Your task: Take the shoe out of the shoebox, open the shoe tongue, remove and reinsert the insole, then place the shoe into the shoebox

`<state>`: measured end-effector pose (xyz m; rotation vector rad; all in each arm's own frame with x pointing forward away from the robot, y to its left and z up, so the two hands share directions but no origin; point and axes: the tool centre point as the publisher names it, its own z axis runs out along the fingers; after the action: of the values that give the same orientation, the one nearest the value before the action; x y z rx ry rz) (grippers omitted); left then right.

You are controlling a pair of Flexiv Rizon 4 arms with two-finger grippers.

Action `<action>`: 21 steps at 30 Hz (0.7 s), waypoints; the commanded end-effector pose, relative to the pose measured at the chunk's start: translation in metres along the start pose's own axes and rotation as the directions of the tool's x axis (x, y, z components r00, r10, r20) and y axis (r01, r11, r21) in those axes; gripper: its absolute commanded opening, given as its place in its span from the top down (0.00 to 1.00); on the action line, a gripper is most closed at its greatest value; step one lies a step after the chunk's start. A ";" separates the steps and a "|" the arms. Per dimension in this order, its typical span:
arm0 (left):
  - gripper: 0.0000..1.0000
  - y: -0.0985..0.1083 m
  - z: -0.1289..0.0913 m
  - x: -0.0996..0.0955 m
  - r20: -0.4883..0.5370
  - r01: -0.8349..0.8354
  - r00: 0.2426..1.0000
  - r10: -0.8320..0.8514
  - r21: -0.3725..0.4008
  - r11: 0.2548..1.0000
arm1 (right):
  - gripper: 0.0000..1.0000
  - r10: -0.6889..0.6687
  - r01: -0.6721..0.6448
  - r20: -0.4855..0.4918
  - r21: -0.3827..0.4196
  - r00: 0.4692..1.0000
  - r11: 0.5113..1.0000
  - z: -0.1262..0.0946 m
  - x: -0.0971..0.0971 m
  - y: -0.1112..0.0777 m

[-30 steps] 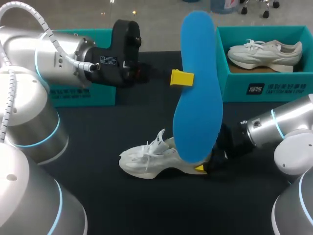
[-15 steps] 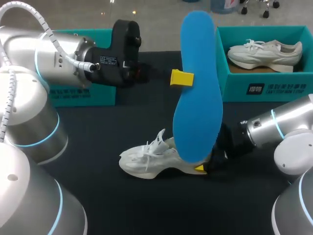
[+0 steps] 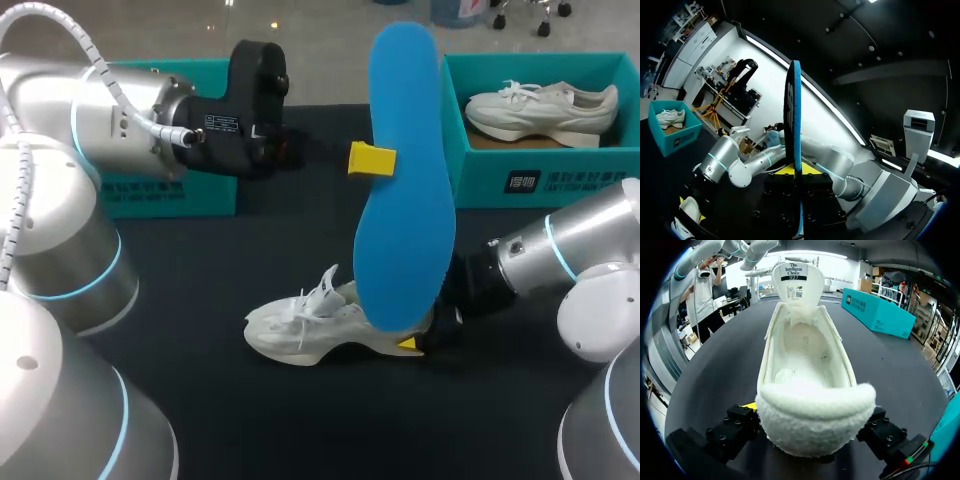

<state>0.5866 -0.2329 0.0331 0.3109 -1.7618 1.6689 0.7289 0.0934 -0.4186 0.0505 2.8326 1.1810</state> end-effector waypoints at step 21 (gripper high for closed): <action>1.00 0.001 0.001 -0.001 0.000 -0.001 1.000 0.001 0.002 1.000 | 0.00 0.016 -0.056 0.084 0.497 0.996 0.866 -0.050 0.001 0.038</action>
<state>0.5867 -0.2328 0.0331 0.3106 -1.7618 1.6689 0.7252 0.0827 -0.3652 0.1404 2.8900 0.8384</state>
